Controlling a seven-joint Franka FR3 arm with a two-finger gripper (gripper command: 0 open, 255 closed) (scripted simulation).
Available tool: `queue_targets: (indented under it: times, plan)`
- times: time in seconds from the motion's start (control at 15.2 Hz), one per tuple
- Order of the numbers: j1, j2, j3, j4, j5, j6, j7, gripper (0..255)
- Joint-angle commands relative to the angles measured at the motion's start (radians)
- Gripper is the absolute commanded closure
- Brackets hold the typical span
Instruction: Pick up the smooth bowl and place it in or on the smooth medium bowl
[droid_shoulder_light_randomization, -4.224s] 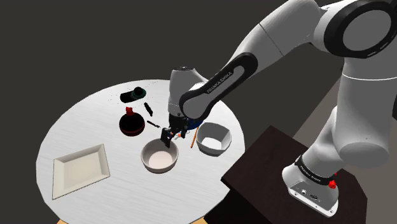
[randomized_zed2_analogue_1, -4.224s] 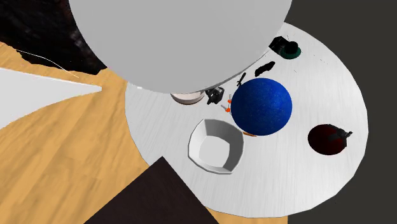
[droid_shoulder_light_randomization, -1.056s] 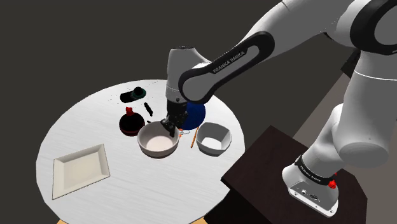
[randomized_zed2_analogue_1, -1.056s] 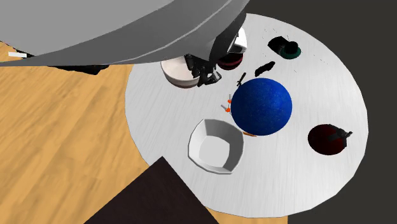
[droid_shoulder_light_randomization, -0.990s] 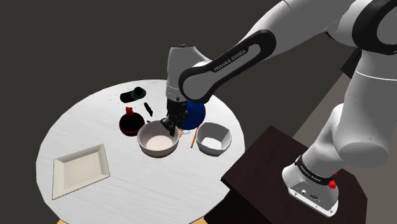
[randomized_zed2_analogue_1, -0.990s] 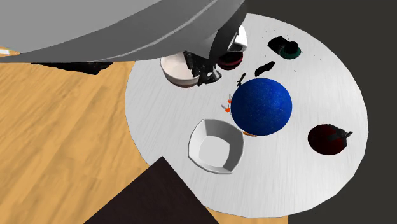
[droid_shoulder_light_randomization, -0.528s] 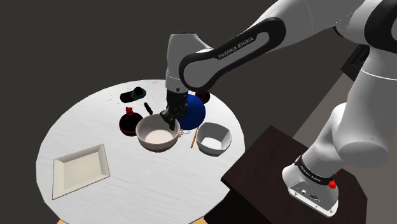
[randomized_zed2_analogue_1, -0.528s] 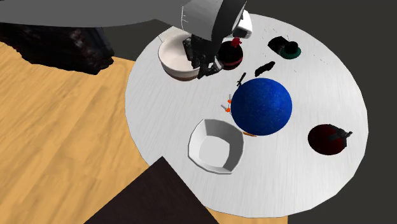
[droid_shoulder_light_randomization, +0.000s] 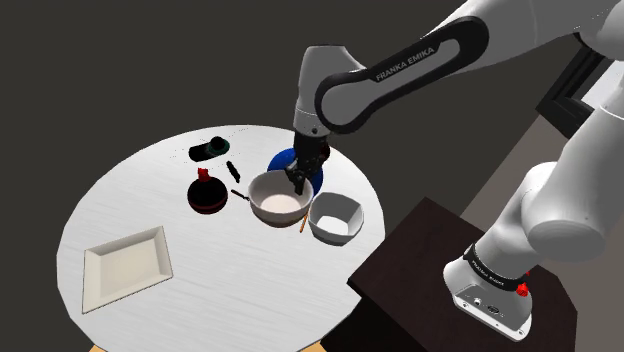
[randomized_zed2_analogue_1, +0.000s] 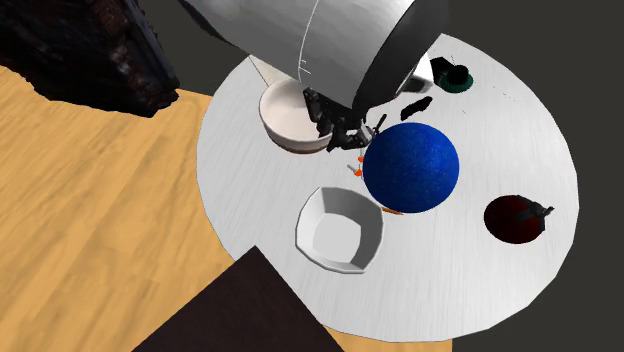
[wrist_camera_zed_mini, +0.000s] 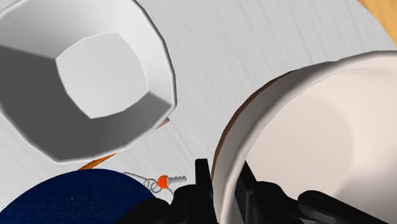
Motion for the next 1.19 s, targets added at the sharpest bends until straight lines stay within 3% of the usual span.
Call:
queue_targets:
  times: [0.0,0.4,0.79,1.12]
  plan:
    - [-0.021,-0.061,-0.017,-0.065,0.020,-0.001,-0.053,255]
    - [-0.077,-0.214,-0.088,-0.222,0.045,-0.020,-0.198,255]
    - [-0.145,-0.353,-0.185,-0.348,0.020,-0.058,-0.343,255]
    - [-0.141,-0.303,-0.183,-0.377,0.031,0.020,-0.357,255]
